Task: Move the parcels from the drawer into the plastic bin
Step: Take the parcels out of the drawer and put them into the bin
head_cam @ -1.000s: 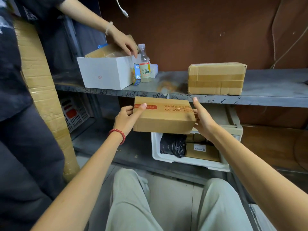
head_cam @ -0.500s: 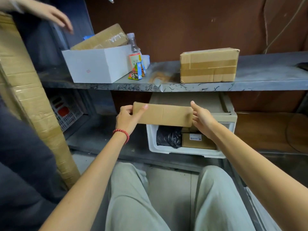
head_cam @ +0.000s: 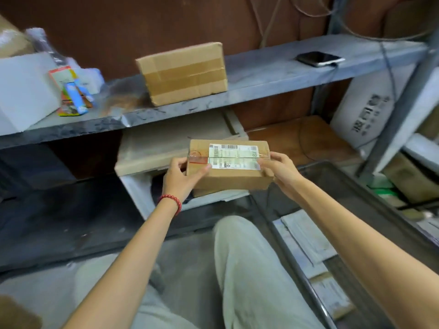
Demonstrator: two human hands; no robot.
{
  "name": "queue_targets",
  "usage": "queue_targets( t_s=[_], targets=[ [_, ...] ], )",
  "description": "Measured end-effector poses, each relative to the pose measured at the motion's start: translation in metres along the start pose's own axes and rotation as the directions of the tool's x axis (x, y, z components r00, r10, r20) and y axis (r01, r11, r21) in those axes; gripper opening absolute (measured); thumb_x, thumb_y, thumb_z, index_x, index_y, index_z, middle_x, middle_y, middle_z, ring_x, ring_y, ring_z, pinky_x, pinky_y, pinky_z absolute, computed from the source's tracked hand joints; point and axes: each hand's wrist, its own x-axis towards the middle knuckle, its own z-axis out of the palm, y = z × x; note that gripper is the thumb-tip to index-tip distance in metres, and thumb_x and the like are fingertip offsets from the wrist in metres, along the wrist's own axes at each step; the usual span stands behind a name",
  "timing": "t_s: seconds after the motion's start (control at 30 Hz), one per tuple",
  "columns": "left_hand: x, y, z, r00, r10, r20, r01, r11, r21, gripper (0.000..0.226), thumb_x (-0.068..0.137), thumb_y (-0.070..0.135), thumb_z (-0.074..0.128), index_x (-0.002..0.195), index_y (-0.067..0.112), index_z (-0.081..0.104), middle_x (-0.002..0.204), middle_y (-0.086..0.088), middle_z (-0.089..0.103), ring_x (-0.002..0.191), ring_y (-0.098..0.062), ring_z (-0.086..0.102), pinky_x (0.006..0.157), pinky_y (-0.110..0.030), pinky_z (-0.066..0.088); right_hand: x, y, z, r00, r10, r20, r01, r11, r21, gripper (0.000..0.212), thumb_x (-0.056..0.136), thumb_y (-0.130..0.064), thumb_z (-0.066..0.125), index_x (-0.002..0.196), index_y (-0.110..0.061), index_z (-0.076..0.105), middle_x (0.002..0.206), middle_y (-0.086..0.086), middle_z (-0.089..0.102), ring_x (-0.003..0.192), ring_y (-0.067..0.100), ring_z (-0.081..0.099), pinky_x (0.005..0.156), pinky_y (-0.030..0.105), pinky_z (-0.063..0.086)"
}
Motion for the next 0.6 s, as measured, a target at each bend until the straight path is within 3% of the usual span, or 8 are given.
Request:
queue_targets(
  t_s=[0.17, 0.27, 0.33, 0.47, 0.6],
  targets=[
    [0.006, 0.02, 0.088, 0.987, 0.001, 0.16, -0.004, 1.0, 0.018, 0.066, 0.064, 0.052, 0.082, 0.112, 0.021, 0.048, 0.106, 0.009, 0.053, 0.095, -0.009, 0.052, 0.078, -0.024, 0.04, -0.003, 0.021, -0.075, 0.965, 0.077, -0.249, -0.095, 0.993, -0.063, 0.08, 0.085, -0.028, 0.074, 0.149, -0.016, 0.026, 0.145, 0.006, 0.046, 0.125, 0.025, 0.051, 0.105, 0.04, 0.044],
    [0.005, 0.027, 0.141, 0.957, 0.039, 0.289, -0.046, 0.999, 0.017, 0.073, 0.064, 0.048, 0.083, 0.119, 0.019, 0.045, 0.11, 0.008, 0.049, 0.098, -0.009, 0.05, 0.078, -0.019, 0.041, -0.012, 0.04, -0.124, 0.935, 0.09, -0.343, -0.121, 0.99, -0.07, 0.065, 0.086, -0.026, 0.073, 0.141, -0.014, 0.042, 0.134, 0.005, 0.056, 0.105, 0.017, 0.059, 0.079, 0.024, 0.049],
    [-0.002, 0.029, 0.175, 0.933, 0.045, 0.358, -0.058, 0.998, 0.024, 0.076, 0.065, 0.046, 0.083, 0.124, 0.02, 0.043, 0.114, 0.008, 0.05, 0.098, -0.008, 0.048, 0.072, -0.012, 0.04, -0.02, 0.057, -0.153, 0.904, 0.12, -0.41, -0.158, 0.986, -0.059, 0.064, 0.085, -0.025, 0.074, 0.139, -0.014, 0.041, 0.13, 0.005, 0.056, 0.102, 0.018, 0.06, 0.066, 0.02, 0.046],
    [-0.018, 0.017, 0.229, 0.859, 0.028, 0.51, -0.086, 0.992, 0.089, 0.092, 0.066, 0.048, 0.082, 0.142, 0.025, 0.034, 0.128, -0.002, 0.051, 0.11, -0.018, 0.052, 0.091, -0.031, 0.044, -0.035, 0.099, -0.192, 0.845, 0.213, -0.49, -0.249, 0.969, -0.008, 0.072, 0.08, -0.025, 0.079, 0.137, -0.014, 0.037, 0.133, 0.011, 0.052, 0.115, 0.025, 0.058, 0.094, 0.039, 0.052],
    [-0.033, -0.001, 0.267, 0.783, -0.032, 0.621, -0.087, 0.983, 0.162, 0.091, 0.069, 0.045, 0.08, 0.144, 0.034, 0.03, 0.136, -0.006, 0.039, 0.112, -0.021, 0.051, 0.095, -0.032, 0.04, -0.045, 0.138, -0.212, 0.801, 0.312, -0.511, -0.351, 0.936, 0.021, 0.076, 0.079, -0.03, 0.079, 0.139, -0.013, 0.035, 0.133, 0.012, 0.053, 0.118, 0.026, 0.057, 0.101, 0.044, 0.048]
  ],
)
